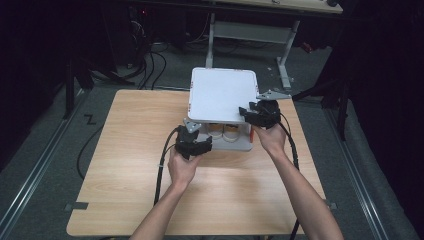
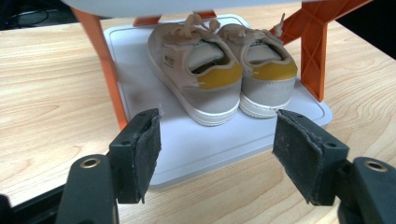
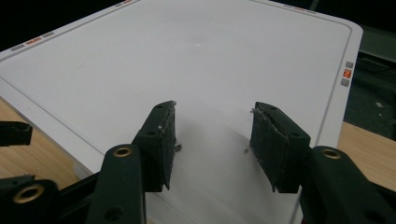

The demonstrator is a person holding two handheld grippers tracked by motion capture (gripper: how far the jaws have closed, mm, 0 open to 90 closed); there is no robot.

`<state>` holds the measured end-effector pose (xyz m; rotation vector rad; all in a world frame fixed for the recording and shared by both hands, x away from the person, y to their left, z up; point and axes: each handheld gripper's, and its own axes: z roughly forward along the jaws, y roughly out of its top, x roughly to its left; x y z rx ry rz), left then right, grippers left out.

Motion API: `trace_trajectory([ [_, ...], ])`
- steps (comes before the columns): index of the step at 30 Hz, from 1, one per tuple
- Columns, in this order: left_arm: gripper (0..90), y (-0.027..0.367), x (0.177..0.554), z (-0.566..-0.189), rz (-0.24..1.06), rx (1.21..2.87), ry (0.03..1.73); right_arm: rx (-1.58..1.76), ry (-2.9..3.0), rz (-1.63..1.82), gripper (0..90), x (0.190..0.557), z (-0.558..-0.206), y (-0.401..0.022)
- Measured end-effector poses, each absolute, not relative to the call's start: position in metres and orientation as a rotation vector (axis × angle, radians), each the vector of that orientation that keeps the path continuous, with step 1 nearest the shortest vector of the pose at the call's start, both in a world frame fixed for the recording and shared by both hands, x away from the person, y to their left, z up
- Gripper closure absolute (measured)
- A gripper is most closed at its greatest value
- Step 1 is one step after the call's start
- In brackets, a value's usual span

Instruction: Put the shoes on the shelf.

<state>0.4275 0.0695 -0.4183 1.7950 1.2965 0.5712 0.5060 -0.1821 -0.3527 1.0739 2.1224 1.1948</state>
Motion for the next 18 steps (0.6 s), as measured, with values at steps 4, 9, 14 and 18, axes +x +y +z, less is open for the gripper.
trace_trajectory([
  [4, 31.5, 0.075, 0.424, -0.414, 0.580, 1.782, 1.282, 1.091, 2.115, 1.198, 46.7, 0.504, -0.353, -0.184],
  [9, 31.4, 0.084, 0.419, -0.410, 0.565, 1.781, 1.264, 1.088, 2.132, 1.236, 45.7, 0.499, -0.348, -0.188],
  [14, 31.3, 0.093, 0.413, -0.406, 0.562, 1.771, 1.255, 1.066, 2.120, 1.298, 45.2, 0.485, -0.344, -0.198],
  [18, 31.7, 0.101, 0.408, -0.401, 0.549, 1.755, 1.238, 1.106, 2.140, 1.298, 48.0, 0.475, -0.346, -0.207],
])
